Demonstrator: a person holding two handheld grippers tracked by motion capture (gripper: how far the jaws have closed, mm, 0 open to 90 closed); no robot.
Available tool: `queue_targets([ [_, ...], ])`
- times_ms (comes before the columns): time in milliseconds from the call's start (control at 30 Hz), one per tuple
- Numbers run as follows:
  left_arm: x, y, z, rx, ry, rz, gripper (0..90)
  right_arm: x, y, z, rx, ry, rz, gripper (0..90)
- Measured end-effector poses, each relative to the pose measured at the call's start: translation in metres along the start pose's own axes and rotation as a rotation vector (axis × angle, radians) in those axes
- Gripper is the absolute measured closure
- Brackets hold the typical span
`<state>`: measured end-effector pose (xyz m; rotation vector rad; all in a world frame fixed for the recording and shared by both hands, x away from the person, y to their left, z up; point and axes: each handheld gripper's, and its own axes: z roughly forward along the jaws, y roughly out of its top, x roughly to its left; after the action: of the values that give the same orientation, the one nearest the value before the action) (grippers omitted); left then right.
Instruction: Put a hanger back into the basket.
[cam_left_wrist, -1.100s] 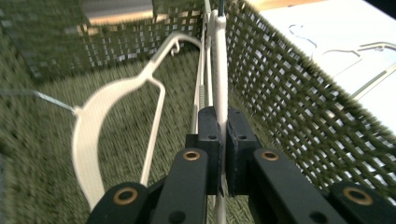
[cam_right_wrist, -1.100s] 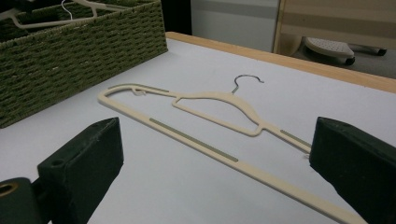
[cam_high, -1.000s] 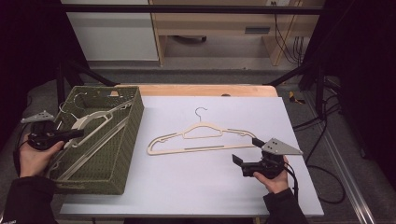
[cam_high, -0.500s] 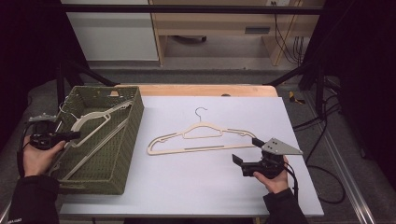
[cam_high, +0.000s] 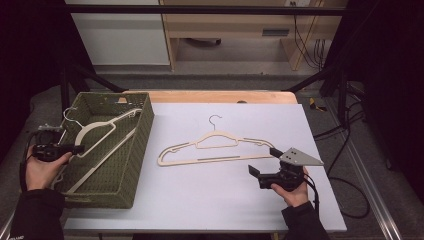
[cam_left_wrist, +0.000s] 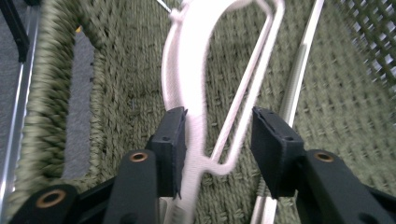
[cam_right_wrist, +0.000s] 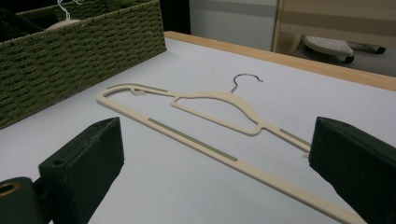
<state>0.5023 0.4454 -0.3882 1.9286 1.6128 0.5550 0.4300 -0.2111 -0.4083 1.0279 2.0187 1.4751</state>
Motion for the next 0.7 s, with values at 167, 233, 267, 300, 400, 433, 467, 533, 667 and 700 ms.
queue_targets([
  [167, -0.008, 0.004, -0.018, -0.100, -0.023, 0.027, 46.1, -0.001, 0.001, -0.001, -0.003, -0.004, 0.008, 3.9],
  [233, -0.017, 0.007, -0.026, -0.162, -0.054, 0.036, 41.5, -0.001, 0.001, -0.002, -0.008, -0.009, 0.010, 3.8],
  [267, -0.021, 0.009, -0.029, -0.182, -0.068, 0.044, 39.6, -0.002, 0.001, -0.002, -0.012, -0.008, 0.012, 3.9],
  [300, -0.028, 0.011, -0.034, -0.214, -0.093, 0.058, 38.4, -0.002, 0.001, -0.002, -0.014, -0.010, 0.012, 3.8],
  [400, -0.049, 0.017, -0.044, -0.280, -0.156, 0.100, 32.1, -0.003, 0.002, -0.003, -0.019, -0.014, 0.014, 3.8],
  [433, -0.055, 0.018, -0.046, -0.297, -0.172, 0.112, 29.2, -0.004, 0.002, -0.003, -0.020, -0.016, 0.012, 3.8],
  [467, -0.063, 0.020, -0.049, -0.318, -0.191, 0.124, 27.3, -0.004, 0.002, -0.003, -0.018, -0.017, 0.015, 3.7],
  [533, -0.081, 0.023, -0.053, -0.365, -0.222, 0.144, 21.3, -0.004, 0.002, -0.003, -0.016, -0.019, 0.015, 3.7],
  [667, -0.119, 0.031, -0.058, -0.419, -0.277, 0.195, 10.9, -0.004, 0.002, -0.003, -0.019, -0.018, 0.014, 3.7],
  [700, -0.125, 0.032, -0.058, -0.427, -0.285, 0.205, 10.2, -0.005, 0.002, -0.004, -0.019, -0.021, 0.016, 3.7],
])
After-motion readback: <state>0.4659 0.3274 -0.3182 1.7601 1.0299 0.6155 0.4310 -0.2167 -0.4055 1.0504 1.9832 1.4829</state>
